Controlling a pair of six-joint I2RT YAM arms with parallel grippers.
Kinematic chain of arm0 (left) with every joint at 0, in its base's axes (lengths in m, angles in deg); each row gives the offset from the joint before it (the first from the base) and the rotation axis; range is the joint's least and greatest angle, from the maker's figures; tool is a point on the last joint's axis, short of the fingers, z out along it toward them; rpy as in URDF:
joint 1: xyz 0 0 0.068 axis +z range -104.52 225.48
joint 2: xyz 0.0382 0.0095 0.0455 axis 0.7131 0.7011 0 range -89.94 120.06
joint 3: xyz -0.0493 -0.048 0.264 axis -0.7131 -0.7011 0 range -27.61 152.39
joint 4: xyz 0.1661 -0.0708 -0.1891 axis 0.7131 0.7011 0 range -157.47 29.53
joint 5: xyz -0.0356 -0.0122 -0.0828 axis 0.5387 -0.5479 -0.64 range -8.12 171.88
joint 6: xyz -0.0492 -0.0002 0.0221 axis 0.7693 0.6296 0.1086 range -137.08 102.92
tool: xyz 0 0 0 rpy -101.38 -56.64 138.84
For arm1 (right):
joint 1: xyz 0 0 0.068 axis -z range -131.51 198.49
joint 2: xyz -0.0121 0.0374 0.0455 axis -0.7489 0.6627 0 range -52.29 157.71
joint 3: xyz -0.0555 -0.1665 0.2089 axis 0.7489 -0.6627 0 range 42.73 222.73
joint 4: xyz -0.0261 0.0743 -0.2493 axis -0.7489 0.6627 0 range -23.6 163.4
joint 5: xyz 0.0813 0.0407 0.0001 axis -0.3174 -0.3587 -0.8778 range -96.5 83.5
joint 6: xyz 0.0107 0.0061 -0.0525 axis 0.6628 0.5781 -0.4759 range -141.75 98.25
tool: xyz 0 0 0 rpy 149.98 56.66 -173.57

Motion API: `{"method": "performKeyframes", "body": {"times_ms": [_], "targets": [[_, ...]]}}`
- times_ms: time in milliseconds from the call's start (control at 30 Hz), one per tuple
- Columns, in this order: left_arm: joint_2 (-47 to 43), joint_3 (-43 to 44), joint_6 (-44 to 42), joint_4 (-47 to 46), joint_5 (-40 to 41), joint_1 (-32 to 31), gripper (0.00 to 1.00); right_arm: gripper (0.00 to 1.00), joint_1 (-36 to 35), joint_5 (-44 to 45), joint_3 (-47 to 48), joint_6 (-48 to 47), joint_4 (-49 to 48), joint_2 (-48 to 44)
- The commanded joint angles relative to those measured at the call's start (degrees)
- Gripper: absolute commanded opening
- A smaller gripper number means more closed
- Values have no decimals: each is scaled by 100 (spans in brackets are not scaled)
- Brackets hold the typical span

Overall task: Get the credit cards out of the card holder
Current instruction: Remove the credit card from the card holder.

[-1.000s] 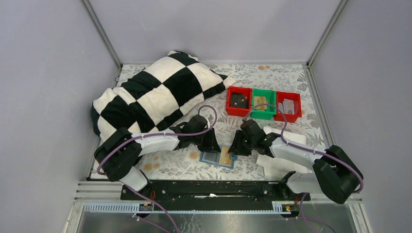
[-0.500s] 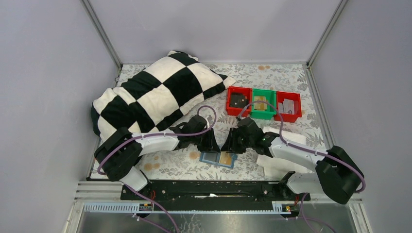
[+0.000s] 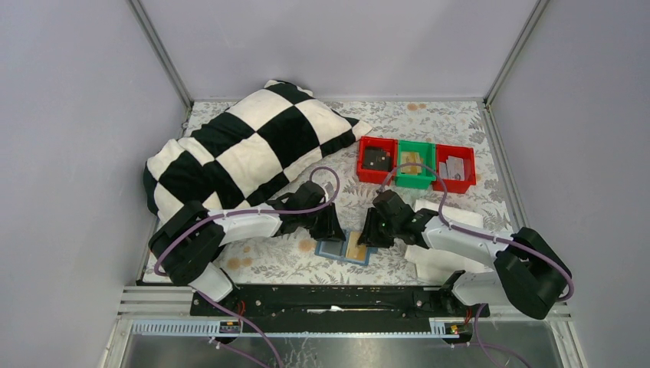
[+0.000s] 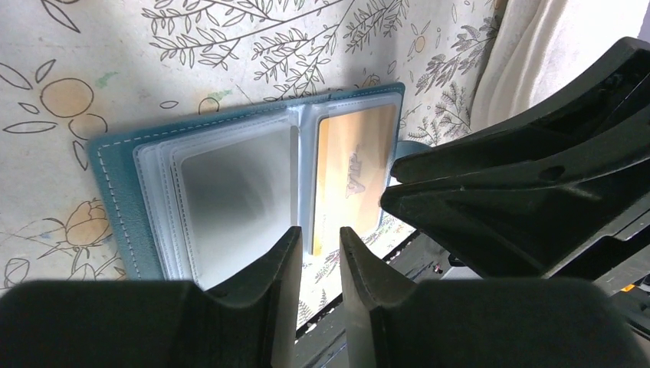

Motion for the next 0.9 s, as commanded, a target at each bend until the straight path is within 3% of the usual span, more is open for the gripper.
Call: {"method": "performKeyframes", "body": {"times_ms": [0, 267, 567, 867], "targets": [[39, 42, -89, -182, -275, -1, 28, 38, -37, 315, -102, 3, 195, -171], [225, 109, -151, -350, -566, -45, 28, 30, -45, 202, -213, 97, -105, 18], [326, 176, -265, -211, -203, -41, 30, 26, -31, 223, -178, 73, -145, 4], [139, 254, -254, -17, -94, -46, 27, 31, -36, 483, -134, 115, 71, -443]]}}
